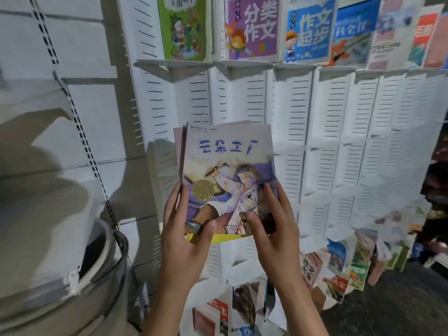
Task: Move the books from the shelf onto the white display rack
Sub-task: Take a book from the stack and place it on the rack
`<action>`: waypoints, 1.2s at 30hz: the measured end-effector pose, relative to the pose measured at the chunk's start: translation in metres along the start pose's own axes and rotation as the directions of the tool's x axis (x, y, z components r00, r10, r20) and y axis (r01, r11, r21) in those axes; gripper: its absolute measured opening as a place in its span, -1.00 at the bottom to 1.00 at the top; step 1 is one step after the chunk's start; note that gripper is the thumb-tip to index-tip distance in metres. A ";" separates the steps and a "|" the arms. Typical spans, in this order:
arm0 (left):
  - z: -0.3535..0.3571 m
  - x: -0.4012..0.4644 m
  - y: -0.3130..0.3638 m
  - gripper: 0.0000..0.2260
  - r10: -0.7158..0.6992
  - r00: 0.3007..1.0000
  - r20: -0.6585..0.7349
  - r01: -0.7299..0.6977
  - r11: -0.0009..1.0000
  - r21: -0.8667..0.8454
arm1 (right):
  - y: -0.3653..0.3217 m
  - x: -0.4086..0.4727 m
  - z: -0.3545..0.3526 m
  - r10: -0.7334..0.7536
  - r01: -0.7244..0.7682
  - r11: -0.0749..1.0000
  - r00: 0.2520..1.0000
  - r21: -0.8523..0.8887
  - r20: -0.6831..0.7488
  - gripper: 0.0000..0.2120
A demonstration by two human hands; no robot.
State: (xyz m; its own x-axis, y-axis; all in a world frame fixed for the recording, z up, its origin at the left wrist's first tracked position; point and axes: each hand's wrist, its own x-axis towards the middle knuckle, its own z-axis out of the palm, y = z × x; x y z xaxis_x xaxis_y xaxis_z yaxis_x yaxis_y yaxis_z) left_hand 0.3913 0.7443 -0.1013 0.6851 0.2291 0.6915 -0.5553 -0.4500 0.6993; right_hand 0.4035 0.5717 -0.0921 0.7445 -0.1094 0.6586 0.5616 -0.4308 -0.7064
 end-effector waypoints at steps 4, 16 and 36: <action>0.017 0.032 -0.016 -0.36 0.016 0.999 -0.033 -0.015 0.999 0.050 | 0.026 0.039 0.017 -0.042 0.040 0.998 0.999 0.047 0.033 -0.46; 0.070 0.110 -0.060 -0.34 0.013 0.981 -0.194 0.007 0.995 0.104 | 0.095 0.144 0.065 -0.137 0.108 0.958 0.986 0.264 0.093 -0.42; 0.060 0.209 -0.136 -0.17 -0.127 0.991 0.036 0.108 0.938 0.329 | 0.122 0.191 0.154 -0.262 0.266 0.963 0.962 0.041 -0.078 -0.41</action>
State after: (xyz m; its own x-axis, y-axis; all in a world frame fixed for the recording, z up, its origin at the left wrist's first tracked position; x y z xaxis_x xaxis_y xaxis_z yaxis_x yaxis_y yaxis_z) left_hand 0.6387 0.8015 -0.0629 0.7663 0.2533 0.5904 -0.2920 -0.6812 0.6713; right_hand 0.6700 0.6364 -0.0920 0.5406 -0.0619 0.8390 0.7539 -0.4069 -0.5158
